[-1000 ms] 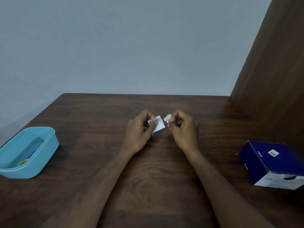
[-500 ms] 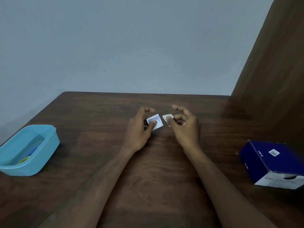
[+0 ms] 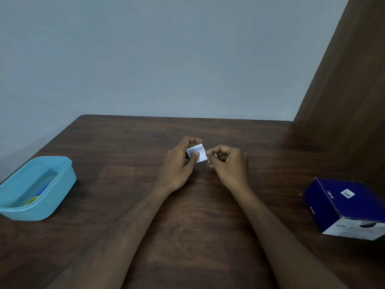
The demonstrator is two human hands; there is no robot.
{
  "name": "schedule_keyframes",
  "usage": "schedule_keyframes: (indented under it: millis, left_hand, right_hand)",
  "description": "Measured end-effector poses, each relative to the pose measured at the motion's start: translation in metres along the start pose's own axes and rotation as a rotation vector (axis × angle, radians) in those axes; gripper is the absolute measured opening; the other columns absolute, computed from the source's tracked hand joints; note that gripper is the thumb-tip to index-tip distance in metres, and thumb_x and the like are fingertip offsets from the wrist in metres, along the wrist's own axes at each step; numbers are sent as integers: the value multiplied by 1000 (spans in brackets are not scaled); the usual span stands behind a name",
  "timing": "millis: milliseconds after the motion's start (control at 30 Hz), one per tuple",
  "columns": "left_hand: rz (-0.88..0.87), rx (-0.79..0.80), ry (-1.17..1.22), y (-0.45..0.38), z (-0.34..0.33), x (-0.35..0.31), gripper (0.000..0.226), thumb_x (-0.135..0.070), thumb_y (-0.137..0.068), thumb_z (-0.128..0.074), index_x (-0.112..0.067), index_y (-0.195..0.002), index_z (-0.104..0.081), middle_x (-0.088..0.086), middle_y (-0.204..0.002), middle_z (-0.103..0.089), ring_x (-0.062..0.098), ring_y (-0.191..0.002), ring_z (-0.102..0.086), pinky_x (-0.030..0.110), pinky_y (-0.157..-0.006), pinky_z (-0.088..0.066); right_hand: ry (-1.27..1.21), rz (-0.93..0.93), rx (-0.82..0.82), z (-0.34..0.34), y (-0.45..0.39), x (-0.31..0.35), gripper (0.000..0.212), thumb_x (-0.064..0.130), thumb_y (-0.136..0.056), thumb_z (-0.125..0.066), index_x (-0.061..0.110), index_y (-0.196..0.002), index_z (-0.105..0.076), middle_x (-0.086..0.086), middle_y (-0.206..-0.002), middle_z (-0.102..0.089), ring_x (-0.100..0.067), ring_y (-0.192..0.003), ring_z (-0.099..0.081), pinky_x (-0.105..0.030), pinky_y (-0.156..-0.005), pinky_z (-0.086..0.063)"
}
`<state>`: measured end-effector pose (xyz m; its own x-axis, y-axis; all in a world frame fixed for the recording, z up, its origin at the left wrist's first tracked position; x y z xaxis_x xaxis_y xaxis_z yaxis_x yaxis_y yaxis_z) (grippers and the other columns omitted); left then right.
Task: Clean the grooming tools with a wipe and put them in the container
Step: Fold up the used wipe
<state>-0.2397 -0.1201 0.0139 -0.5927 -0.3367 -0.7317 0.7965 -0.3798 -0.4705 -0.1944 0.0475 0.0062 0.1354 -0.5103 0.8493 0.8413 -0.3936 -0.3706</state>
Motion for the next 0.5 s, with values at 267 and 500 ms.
schedule_keyframes:
  millis: [267,500]
  left_hand:
    - [-58,36,11,1,-1,-5,27,-15,-106,-62,-26,-130,-67,-19,-125,-70,-2,-92,-67,28,-75,-59]
    - [-110,-37,-42,1,4,-8,30,-23,-103,-70,-30,-132,-70,-15,-122,-64,1,-102,-64,28,-85,-59]
  right_hand:
    - [-268,-193,86,-6,2,-11,8,17,-90,-81,16,-82,-83,-2,-74,-79,-13,-66,-75,-40,-79,-64]
    - [-231,-206,115,-7,1,-14,8,26,-87,-85,20,-81,-84,-1,-77,-81,-11,-66,-72,-44,-81,-63]
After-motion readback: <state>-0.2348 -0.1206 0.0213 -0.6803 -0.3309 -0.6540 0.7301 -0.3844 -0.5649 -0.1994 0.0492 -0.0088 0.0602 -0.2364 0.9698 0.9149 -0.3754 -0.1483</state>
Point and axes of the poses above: each hand's wrist, its own y-axis away from the middle knuckle, its own z-axis out of the back of the hand, x = y × z, the point moved 9 cm from there along -y, towards the middle knuckle
